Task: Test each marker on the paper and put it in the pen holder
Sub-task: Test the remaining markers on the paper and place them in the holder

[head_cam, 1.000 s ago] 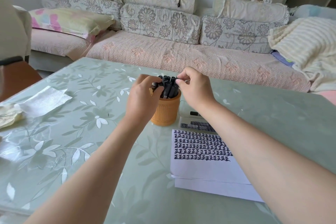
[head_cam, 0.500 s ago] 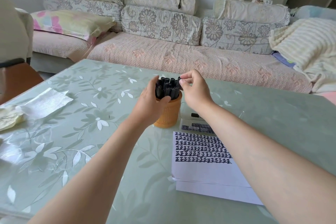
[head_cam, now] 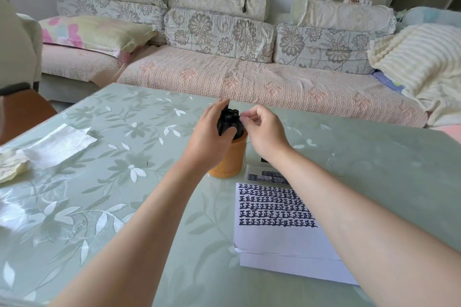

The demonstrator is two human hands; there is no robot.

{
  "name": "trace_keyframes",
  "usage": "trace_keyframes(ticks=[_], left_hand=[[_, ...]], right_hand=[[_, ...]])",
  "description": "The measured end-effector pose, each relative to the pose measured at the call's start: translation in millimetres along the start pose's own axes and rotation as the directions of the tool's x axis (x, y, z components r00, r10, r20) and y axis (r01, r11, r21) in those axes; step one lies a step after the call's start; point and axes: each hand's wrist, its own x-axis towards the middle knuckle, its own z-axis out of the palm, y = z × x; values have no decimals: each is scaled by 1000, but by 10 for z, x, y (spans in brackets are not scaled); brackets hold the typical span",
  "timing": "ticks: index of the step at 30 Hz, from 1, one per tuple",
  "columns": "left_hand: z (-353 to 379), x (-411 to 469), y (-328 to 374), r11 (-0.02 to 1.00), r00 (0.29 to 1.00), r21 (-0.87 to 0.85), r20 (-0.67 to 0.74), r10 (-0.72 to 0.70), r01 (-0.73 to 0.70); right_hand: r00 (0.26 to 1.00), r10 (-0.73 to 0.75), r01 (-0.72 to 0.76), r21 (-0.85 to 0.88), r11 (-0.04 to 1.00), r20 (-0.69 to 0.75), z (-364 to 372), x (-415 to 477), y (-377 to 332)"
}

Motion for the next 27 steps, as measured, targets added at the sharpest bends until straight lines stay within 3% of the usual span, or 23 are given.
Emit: trace_keyframes(ticks=[3,6,8,11,14,18,23,27], left_hand=[[2,-2,-80,979,997,198,73,31,-45],[-38,-32,-99,968,995,246,96,27,-50],[-72,-60,-76,963,997,264,68,40,-56],[-115,-143,-24,928,984,341,-35,172,-150],[-130,-252,39,881,937,383,-94,338,-279],[-12,-459,22,834,894,337,61,443,-437],[220,-804,-140,863,879,316,404,252,-393],[266,-851,-262,862,891,402,439,115,-309]], right_hand=[[998,-2,4,-29,1000,64,-60,-11,32],[996,-1,5,-39,999,91,-197,-59,125],[992,9,15,-181,983,127,-342,-117,230],[980,78,24,-497,868,183,-564,-161,440],[959,164,38,-678,734,232,-713,-196,558],[935,232,45,-740,671,267,-745,-198,624],[914,294,9,-739,674,280,-683,-137,698],[883,355,16,-774,633,308,-659,-93,718]])
